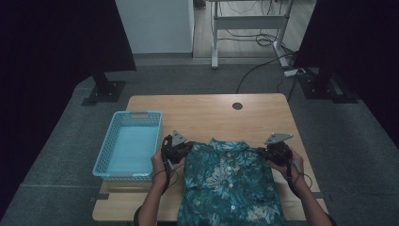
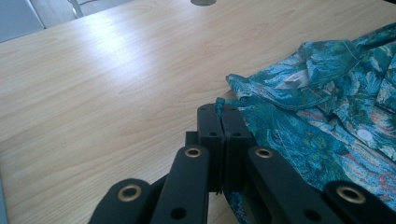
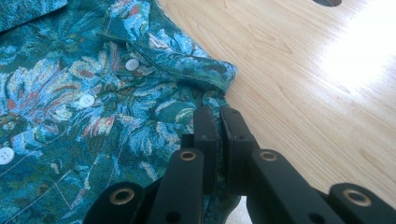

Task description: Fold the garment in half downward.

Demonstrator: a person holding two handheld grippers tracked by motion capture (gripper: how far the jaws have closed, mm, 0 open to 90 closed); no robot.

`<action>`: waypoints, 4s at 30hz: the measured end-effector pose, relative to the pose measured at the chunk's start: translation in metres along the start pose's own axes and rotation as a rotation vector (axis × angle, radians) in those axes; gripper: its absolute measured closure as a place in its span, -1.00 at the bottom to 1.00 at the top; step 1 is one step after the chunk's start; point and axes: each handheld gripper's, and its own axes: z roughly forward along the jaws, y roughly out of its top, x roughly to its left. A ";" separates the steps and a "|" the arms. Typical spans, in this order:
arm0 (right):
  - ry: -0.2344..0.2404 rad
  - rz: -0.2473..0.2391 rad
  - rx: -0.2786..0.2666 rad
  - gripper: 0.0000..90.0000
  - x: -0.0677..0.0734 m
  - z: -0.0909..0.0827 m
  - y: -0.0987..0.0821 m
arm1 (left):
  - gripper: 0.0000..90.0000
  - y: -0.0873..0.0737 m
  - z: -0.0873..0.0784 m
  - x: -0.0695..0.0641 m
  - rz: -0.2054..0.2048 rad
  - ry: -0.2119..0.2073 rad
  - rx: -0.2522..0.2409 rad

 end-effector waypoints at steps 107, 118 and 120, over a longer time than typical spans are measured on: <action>-0.160 -0.002 -0.283 0.91 0.010 -0.041 0.029 | 0.97 0.017 -0.048 0.002 0.099 0.075 -0.167; -0.133 -0.009 -0.284 0.91 0.029 -0.050 0.007 | 0.97 -0.008 -0.067 -0.008 0.108 0.051 -0.177; -0.128 -0.009 -0.283 0.91 0.031 -0.050 0.005 | 0.97 -0.013 -0.069 -0.010 0.115 0.049 -0.174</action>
